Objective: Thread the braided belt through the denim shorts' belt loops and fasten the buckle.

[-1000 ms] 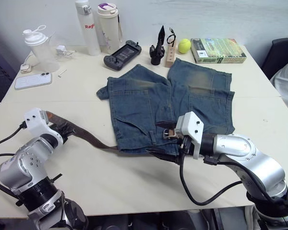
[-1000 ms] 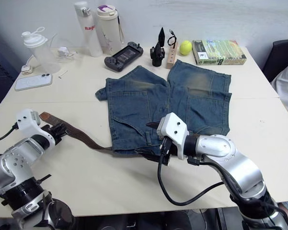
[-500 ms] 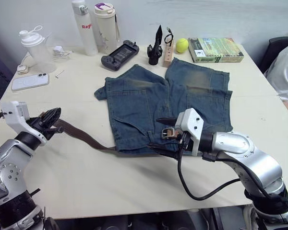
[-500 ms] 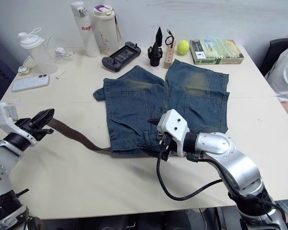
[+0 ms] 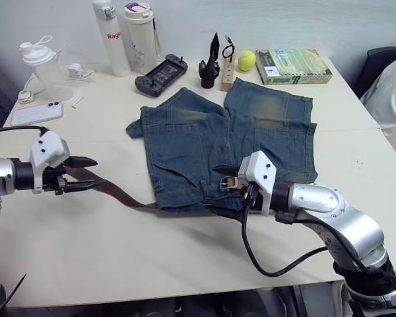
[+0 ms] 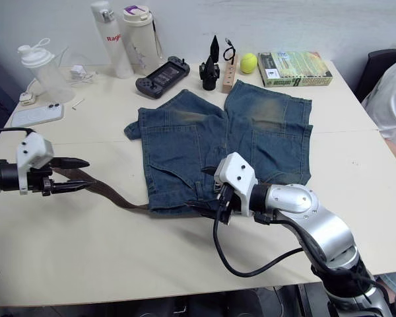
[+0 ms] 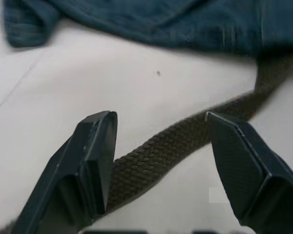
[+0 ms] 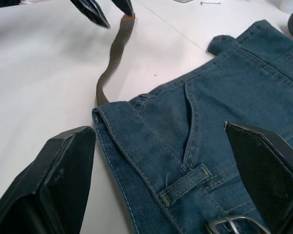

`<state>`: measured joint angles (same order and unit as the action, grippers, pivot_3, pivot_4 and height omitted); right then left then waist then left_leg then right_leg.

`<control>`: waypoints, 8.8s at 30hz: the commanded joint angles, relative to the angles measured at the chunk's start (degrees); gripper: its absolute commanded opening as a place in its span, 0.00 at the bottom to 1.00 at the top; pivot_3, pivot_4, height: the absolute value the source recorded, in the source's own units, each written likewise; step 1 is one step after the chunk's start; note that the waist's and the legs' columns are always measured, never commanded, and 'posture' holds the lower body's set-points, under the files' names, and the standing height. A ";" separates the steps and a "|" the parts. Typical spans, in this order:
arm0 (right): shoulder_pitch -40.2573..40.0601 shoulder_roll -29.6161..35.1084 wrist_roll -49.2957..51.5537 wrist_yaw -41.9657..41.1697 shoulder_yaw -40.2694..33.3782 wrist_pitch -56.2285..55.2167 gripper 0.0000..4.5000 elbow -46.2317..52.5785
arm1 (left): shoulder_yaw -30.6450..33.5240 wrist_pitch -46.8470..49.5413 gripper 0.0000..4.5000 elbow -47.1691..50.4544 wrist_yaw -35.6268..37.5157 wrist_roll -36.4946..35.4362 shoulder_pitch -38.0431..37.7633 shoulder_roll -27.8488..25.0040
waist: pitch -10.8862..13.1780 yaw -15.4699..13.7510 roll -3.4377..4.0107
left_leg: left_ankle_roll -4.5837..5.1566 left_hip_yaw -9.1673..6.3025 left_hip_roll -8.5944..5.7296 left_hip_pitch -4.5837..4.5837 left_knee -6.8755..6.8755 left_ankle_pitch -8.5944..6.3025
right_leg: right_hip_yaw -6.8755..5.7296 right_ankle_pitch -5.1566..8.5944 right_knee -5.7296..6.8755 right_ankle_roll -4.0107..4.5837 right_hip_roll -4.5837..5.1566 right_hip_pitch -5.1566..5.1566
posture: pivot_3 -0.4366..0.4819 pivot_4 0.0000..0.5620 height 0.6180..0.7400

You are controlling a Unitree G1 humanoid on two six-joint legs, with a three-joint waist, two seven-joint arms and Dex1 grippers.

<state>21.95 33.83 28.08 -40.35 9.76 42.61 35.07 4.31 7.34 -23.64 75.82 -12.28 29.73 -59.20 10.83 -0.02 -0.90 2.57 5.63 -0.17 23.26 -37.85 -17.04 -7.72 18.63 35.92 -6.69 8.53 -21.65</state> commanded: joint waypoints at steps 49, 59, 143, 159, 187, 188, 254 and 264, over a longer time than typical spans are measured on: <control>2.23 -0.90 1.03 4.61 -4.60 2.42 1.00 0.35 | -27.89 -98.05 0.00 -23.95 -26.12 44.29 32.23 16.17 | 0.01 0.15 -0.13 | 0.49 0.08 -0.06 0.08 -0.31 0.09 | -0.09 -0.13 0.05 -0.26 0.07 0.08 | 0.48 0.27 0.87; 1.86 -1.06 1.21 5.53 -5.06 3.00 1.00 0.84 | -30.02 -92.81 0.49 -27.61 -27.17 37.84 36.33 15.88 | 0.01 -0.08 -0.14 | 0.54 0.04 -0.08 0.12 -0.35 0.10 | -0.09 -0.14 0.05 -0.26 0.09 0.09 | 0.48 0.27 0.87; -0.40 1.23 -2.59 9.12 -4.83 1.45 1.00 2.86 | -18.02 37.62 0.01 45.64 -44.78 -17.04 14.07 13.79 | 0.10 -1.32 -0.13 | 0.15 -0.14 -0.12 0.04 -0.24 0.27 | 0.89 -0.15 -0.06 -0.28 -0.28 0.11 | 0.48 0.27 0.87; -1.02 12.71 -35.43 8.80 4.27 -20.83 1.00 -6.91 | -26.69 -8.63 0.01 25.82 -30.24 22.12 16.20 13.60 | 0.13 -1.60 -0.08 | 0.30 -0.04 -0.11 0.17 -0.28 0.30 | 0.68 -0.14 -0.05 -0.28 -0.19 0.04 | 0.48 0.27 0.87; 0.28 -1.91 -42.39 9.87 8.21 -9.61 0.61 -3.95 | -19.91 -6.28 0.00 28.74 -34.18 27.43 12.38 21.32 | 0.13 -1.27 -0.07 | 0.38 -0.25 -0.13 0.17 -0.37 0.33 | 0.36 -0.16 0.03 -0.31 -0.10 0.14 | 0.48 0.27 0.87; 0.31 -2.17 -42.44 9.95 8.28 -9.39 0.52 -3.98 | -19.88 -6.30 0.00 28.79 -34.19 27.63 12.33 21.37 | 0.13 -1.27 -0.07 | 0.38 -0.24 -0.13 0.17 -0.37 0.33 | 0.36 -0.16 0.03 -0.31 -0.10 0.14 | 0.48 0.27 0.87; 1.95 -0.49 -63.05 19.24 11.25 -49.04 0.00 -18.31 | 0.03 21.97 0.67 49.89 -116.76 -100.72 -16.65 52.60 | 0.08 -1.39 0.08 | -0.11 -1.46 -0.09 -0.21 -0.42 0.50 | 1.60 -0.10 -0.53 -0.21 -0.89 1.15 | 0.48 0.27 0.87; 1.52 -1.73 -63.46 18.78 9.88 -49.06 0.00 -18.36 | 2.26 23.90 0.00 48.63 -120.50 -100.72 -14.64 56.04 | 0.08 -1.40 0.08 | -0.13 -1.47 -0.08 -0.21 -0.41 0.51 | 1.59 -0.10 -0.63 -0.21 -0.93 1.17 | 0.48 0.27 0.87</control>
<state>23.60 32.42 -35.48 -21.73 21.34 -5.42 15.51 6.02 30.70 23.92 -44.39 -112.28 14.02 -3.54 10.92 -1.42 -0.82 2.44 4.15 -0.26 23.05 -38.25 -16.52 -6.13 18.53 35.25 -6.90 7.60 -20.47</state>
